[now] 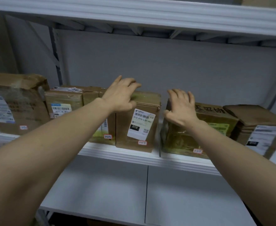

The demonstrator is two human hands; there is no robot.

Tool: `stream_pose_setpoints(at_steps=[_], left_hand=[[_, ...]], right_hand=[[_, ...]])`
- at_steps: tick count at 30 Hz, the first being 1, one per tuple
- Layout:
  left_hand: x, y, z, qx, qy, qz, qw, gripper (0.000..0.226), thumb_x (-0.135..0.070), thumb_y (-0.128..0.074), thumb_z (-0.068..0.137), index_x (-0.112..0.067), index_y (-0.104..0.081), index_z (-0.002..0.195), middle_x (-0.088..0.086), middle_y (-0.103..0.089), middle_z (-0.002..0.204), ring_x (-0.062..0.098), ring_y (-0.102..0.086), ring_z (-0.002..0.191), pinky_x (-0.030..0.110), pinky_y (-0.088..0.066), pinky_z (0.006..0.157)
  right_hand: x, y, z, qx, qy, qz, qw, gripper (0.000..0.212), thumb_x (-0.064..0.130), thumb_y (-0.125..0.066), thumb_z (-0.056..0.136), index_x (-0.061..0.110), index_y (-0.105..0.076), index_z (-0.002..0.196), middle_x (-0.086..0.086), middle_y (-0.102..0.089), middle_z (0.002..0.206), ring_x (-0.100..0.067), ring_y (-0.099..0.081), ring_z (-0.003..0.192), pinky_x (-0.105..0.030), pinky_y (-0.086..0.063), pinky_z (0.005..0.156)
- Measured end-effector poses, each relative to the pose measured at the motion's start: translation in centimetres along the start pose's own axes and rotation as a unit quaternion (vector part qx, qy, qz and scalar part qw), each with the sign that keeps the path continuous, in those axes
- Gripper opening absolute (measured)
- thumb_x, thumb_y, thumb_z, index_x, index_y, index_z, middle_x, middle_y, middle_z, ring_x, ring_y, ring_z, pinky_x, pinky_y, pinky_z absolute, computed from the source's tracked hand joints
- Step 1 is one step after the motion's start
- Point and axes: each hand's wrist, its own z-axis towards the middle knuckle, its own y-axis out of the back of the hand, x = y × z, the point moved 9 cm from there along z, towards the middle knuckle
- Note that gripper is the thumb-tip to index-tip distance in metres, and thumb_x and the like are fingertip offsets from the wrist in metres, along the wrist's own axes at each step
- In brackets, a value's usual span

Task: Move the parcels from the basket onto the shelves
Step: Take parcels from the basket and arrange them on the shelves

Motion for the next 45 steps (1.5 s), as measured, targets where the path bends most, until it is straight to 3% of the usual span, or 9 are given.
stream_pose_setpoints(at_steps=[2, 5, 9, 12, 34, 45], left_hand=[[-3.2, -0.6, 0.7, 0.018, -0.046, 0.002, 0.999, 0.074, -0.039, -0.058, 0.082, -0.02, -0.03, 0.148, 0.009, -0.03, 0.151, 0.022, -0.024, 0.142, 0.039, -0.002, 0.119], [-5.8, -2.6, 1.2, 0.076, -0.06, 0.022, 0.995, 0.077, -0.047, -0.057, 0.086, -0.021, -0.024, 0.15, 0.006, -0.025, 0.155, 0.021, -0.019, 0.144, 0.039, -0.005, 0.119], [-6.1, -4.3, 1.2, 0.113, -0.026, 0.007, 0.993, 0.067, -0.042, -0.052, 0.093, -0.019, -0.024, 0.15, 0.006, -0.029, 0.154, 0.024, -0.029, 0.14, 0.036, -0.023, 0.115], [-6.2, -4.2, 1.2, 0.099, -0.019, 0.003, 0.995, 0.06, -0.034, -0.051, 0.096, -0.019, -0.027, 0.149, 0.005, -0.033, 0.152, 0.024, -0.033, 0.138, 0.035, -0.029, 0.112], [-6.0, -4.8, 1.6, 0.089, 0.001, 0.008, 0.996, 0.057, -0.033, -0.051, 0.096, -0.02, -0.029, 0.147, 0.007, -0.035, 0.149, 0.027, -0.037, 0.134, 0.042, -0.036, 0.107], [-5.8, -4.8, 1.3, 0.094, 0.006, -0.005, 0.996, 0.059, -0.032, -0.053, 0.095, -0.019, -0.029, 0.147, 0.009, -0.033, 0.15, 0.028, -0.032, 0.136, 0.041, -0.028, 0.113]], right_hand=[[-3.2, -0.1, -0.5, 0.024, -0.037, -0.022, 0.999, 0.082, 0.038, -0.06, 0.081, 0.015, -0.022, 0.15, -0.008, -0.023, 0.157, -0.025, -0.013, 0.146, -0.047, 0.003, 0.118], [-6.6, -1.7, -1.3, 0.095, -0.059, -0.07, 0.991, 0.08, 0.048, -0.063, 0.084, 0.019, -0.026, 0.148, -0.006, -0.029, 0.154, -0.025, -0.02, 0.145, -0.049, -0.001, 0.117], [-7.7, -2.7, -1.7, 0.113, -0.048, -0.045, 0.991, 0.067, 0.039, -0.065, 0.087, 0.023, -0.035, 0.146, -0.006, -0.047, 0.143, -0.03, -0.041, 0.131, -0.044, -0.028, 0.111], [-6.8, -2.5, -1.6, 0.101, -0.038, -0.047, 0.993, 0.062, 0.039, -0.063, 0.089, 0.022, -0.04, 0.144, -0.007, -0.05, 0.138, -0.031, -0.044, 0.126, -0.042, -0.034, 0.104], [-6.0, -2.2, -1.8, 0.089, -0.043, 0.009, 0.995, 0.058, 0.032, -0.061, 0.091, 0.024, -0.04, 0.145, -0.007, -0.053, 0.137, -0.03, -0.044, 0.128, -0.044, -0.037, 0.105], [-4.4, -2.8, -1.7, 0.092, -0.024, -0.007, 0.995, 0.058, 0.034, -0.059, 0.092, 0.023, -0.038, 0.145, -0.007, -0.048, 0.141, -0.03, -0.042, 0.13, -0.044, -0.035, 0.107]])
